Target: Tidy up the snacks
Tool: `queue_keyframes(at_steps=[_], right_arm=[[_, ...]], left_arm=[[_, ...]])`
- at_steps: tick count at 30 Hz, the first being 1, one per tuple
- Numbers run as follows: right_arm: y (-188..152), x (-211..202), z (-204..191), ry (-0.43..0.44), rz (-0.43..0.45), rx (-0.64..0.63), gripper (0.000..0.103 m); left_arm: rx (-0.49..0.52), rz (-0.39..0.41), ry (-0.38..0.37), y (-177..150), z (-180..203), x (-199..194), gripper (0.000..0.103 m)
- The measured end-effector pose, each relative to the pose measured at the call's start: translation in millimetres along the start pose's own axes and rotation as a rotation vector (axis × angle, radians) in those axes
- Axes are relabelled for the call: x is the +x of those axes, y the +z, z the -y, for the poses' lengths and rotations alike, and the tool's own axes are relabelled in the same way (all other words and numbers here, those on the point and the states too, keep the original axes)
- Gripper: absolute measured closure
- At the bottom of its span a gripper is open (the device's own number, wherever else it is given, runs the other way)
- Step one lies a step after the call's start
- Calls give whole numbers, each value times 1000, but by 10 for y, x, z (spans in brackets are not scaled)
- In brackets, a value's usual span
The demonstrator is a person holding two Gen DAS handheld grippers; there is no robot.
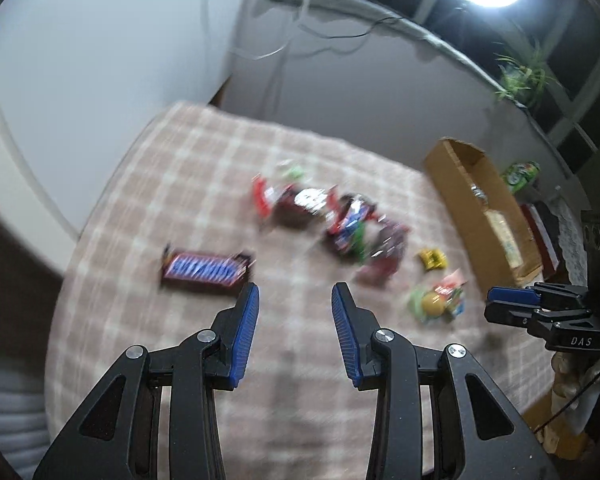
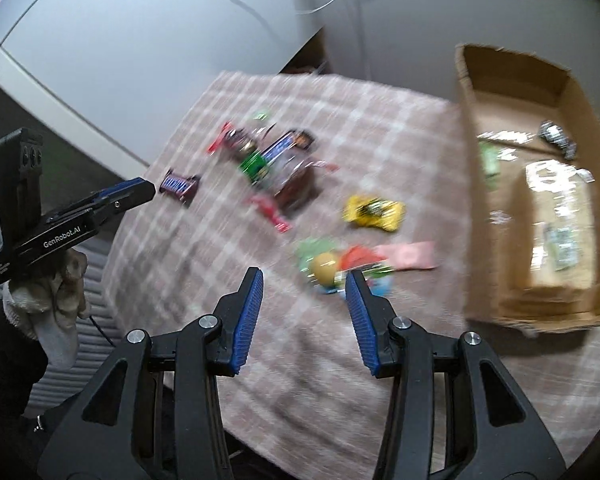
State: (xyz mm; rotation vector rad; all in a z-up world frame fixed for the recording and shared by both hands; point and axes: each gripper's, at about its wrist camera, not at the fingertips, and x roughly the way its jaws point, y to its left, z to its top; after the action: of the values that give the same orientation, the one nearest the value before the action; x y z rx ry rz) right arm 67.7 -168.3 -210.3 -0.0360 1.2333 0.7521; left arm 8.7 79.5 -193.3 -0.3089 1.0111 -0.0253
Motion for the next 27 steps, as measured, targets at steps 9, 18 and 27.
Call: queue_keyframes(at_steps=[9, 18, 27], right_arm=[[75, 329, -14, -20, -32, -8, 70], [148, 498, 42, -46, -44, -18, 70], [40, 572, 223, -16, -69, 23, 70]], left_arm=[[-43, 7, 27, -42, -307, 1, 67], [2, -14, 15, 351, -562, 273, 67], [104, -155, -20, 422, -657, 589, 67]])
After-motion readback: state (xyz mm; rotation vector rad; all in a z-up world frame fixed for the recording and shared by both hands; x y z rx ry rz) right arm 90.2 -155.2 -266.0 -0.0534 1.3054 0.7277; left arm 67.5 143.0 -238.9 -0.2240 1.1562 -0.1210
